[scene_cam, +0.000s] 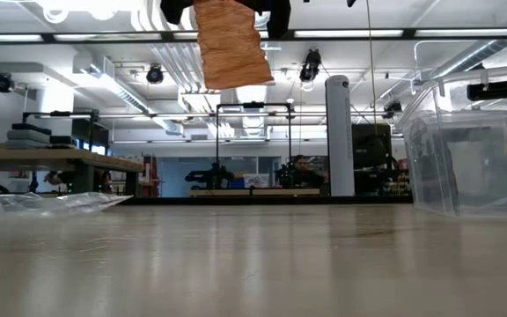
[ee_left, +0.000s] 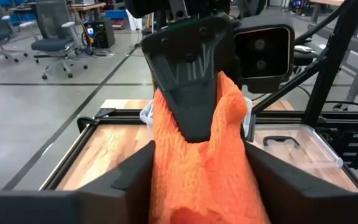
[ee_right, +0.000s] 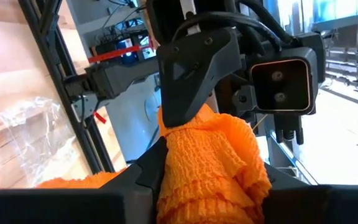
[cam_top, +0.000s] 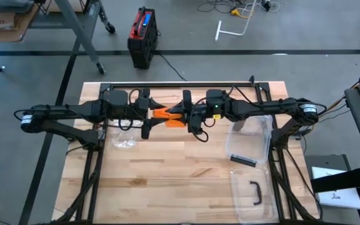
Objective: Roll bandage
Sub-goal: Roll the orange bandage
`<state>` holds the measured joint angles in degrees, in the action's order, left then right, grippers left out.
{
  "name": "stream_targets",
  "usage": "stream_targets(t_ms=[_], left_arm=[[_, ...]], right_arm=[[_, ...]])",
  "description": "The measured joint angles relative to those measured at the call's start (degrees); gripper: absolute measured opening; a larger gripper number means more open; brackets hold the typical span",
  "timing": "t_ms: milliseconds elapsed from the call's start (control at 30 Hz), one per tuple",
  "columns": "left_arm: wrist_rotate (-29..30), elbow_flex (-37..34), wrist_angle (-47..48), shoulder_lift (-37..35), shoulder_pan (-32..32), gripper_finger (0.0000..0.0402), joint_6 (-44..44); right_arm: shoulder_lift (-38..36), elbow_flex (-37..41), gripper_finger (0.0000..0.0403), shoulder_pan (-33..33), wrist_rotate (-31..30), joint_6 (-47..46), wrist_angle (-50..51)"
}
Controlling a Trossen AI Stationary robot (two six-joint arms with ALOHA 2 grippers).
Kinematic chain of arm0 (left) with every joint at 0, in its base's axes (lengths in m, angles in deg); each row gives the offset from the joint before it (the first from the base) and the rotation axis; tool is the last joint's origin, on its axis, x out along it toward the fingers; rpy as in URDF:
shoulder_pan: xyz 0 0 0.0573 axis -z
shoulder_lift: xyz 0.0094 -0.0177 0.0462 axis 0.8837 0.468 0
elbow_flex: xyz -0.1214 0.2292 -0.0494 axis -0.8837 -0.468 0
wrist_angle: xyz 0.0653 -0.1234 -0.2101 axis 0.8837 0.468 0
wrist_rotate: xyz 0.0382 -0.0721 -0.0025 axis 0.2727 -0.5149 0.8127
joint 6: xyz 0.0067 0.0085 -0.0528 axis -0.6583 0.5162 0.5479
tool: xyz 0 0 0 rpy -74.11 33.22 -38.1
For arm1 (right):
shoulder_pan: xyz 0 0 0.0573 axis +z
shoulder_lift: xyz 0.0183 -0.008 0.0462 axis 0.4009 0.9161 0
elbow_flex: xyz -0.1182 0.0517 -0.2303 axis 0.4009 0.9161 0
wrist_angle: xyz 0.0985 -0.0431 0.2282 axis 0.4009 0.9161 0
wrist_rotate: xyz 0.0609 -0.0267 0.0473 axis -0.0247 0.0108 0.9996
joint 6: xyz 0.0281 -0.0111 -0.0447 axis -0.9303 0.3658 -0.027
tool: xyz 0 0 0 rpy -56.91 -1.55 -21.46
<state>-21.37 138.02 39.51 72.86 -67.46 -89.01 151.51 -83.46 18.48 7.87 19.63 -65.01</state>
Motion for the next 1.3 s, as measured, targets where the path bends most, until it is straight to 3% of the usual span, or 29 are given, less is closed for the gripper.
stream_targets(t_ms=[133, 267, 600, 733, 867, 1033, 1300], left_arm=[[0.02, 0.0, -0.07, 0.11, -0.17, 0.0132, -1.9], [0.03, 0.0, -0.34, -0.24, -0.17, 0.0089, -2.76], [1.21, 0.0, -0.96, -1.85, -0.24, 0.0078, -9.96], [1.18, -0.01, -0.03, -1.85, -0.17, 0.0078, -10.58], [-0.08, -0.13, 0.61, -2.14, -0.15, 0.0078, -13.01], [-6.8, -0.22, -0.93, -2.14, -0.1, 0.0078, -15.09], [-7.64, -0.2, -0.64, -1.86, -0.11, 0.0079, -14.87]], right_arm=[[0.0, 0.0, 0.0121, -0.04, -0.04, -0.93, 0.15], [0.0, 0.0, 0.0145, -0.04, 0.11, -10.82, -0.28], [-3.81, -0.04, 0.0248, -0.2, 0.89, -48.27, 0.74], [-6.29, -0.04, 0.0274, -0.19, 0.71, -45.24, 8.64], [-7.39, -0.04, 0.0275, -0.21, 0.3, -43.6, 12.83], [-5.28, 0.07, 0.0246, -0.23, -3.55, -41.53, 14.36], [-3.43, 0.04, 0.017, -0.23, -9.12, -37.97, 12.79]])
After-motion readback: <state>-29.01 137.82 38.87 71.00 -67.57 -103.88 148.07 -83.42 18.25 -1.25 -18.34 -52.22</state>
